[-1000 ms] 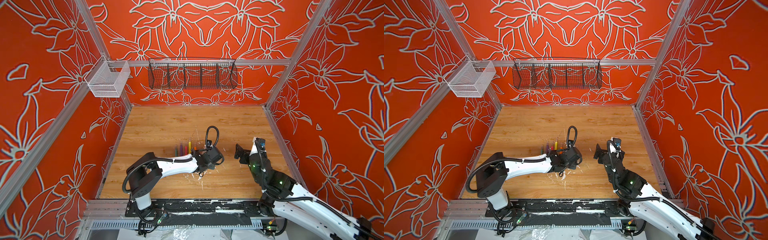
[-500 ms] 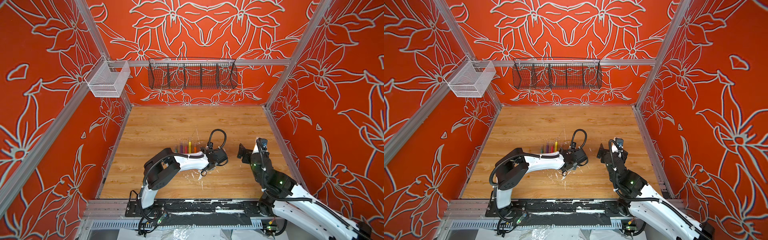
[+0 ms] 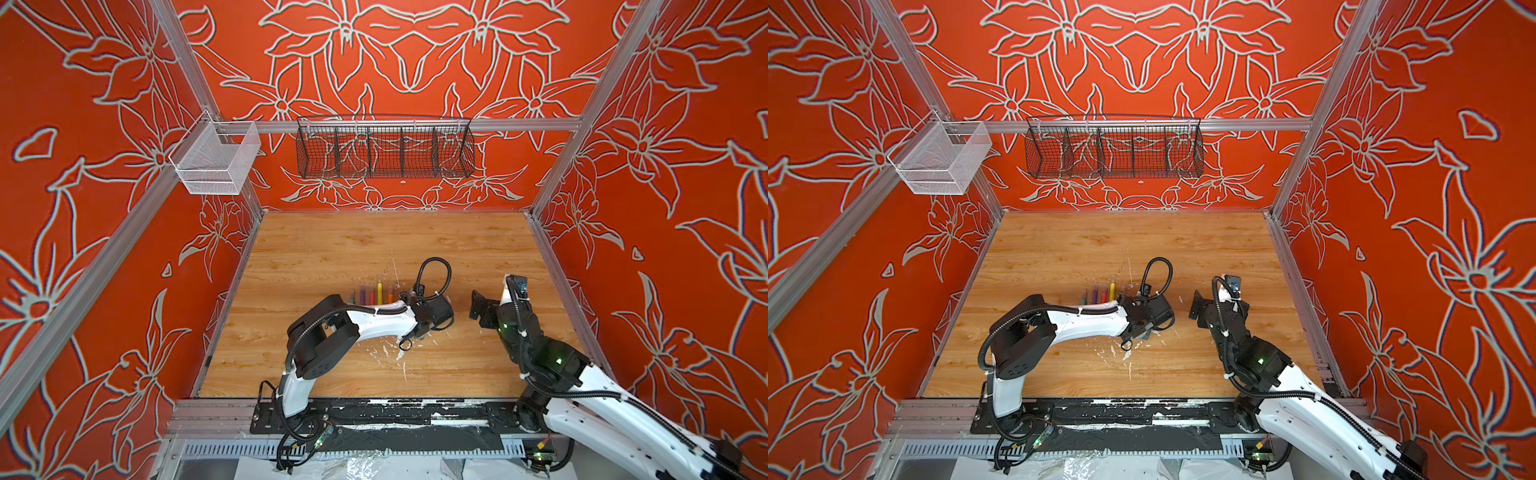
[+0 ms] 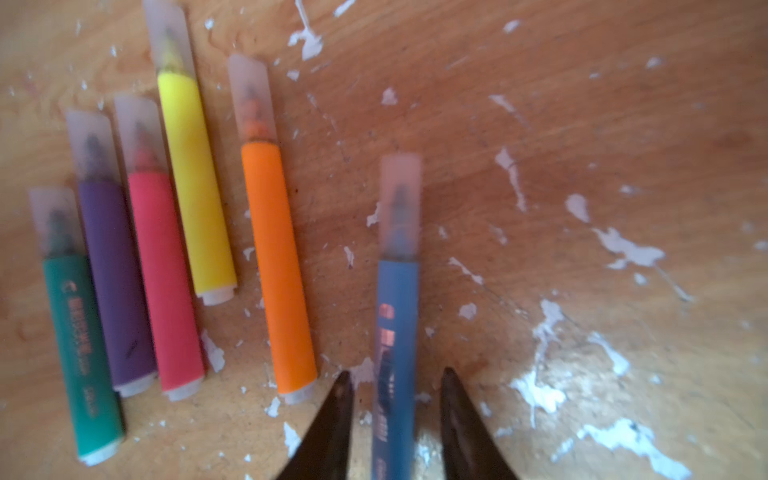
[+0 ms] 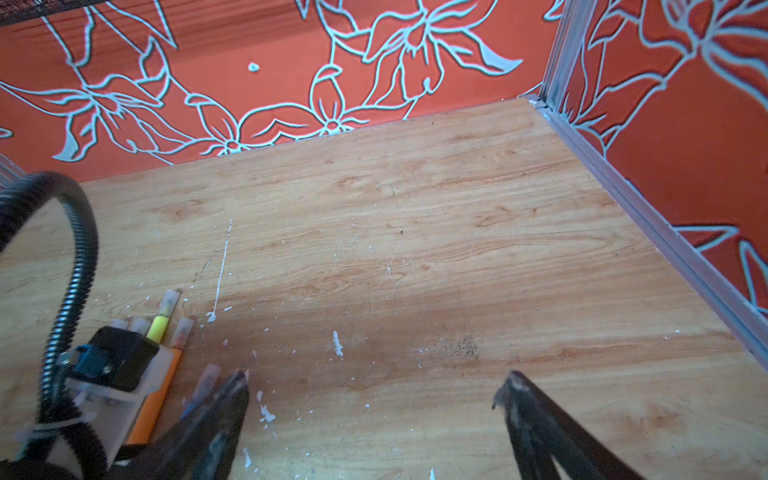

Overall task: Insert the pens into the pen caps
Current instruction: 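Open the right gripper and retract it while the left gripper lowers the capped marker, then release the capped blue marker beside the highlighters with the left gripper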

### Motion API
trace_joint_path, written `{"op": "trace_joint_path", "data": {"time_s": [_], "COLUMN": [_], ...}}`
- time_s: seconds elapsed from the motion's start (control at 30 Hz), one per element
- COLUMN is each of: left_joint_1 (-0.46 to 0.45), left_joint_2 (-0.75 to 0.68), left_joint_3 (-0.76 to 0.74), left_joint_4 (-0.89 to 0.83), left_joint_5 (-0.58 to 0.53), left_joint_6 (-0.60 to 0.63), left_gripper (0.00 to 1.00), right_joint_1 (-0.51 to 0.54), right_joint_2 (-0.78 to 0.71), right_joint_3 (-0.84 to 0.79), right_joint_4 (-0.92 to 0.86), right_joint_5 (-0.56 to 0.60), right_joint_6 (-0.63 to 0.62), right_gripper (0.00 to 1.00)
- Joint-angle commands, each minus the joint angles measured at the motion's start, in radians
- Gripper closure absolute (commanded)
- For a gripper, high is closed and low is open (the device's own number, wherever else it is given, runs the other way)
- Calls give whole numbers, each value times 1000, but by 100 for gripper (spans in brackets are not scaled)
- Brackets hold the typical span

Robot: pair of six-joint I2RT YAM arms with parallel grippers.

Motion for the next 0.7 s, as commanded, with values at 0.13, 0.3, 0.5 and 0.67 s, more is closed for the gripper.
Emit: {"op": "trace_joint_path", "data": {"time_s": [0.13, 0.3, 0.5, 0.67], "left_joint_1": [46, 187, 436, 542], "left_joint_2": [-228, -455, -713, -920], "left_joint_3": [45, -26, -314, -709], "left_joint_4": [-63, -42, 165, 609], "left_joint_5": [-2, 5, -305, -484], "left_joint_6": [82, 125, 282, 507], "left_gripper": [43, 34, 26, 21], "right_joint_1": [-3, -3, -3, -6], "right_joint_2": [-64, -83, -48, 103], "right_joint_3": [137, 192, 189, 157], "right_joint_4": [-151, -114, 189, 277], "right_joint_5": [-145, -253, -421, -186], "right_joint_6": [143, 114, -208, -379], "right_gripper": [3, 3, 2, 2]}}
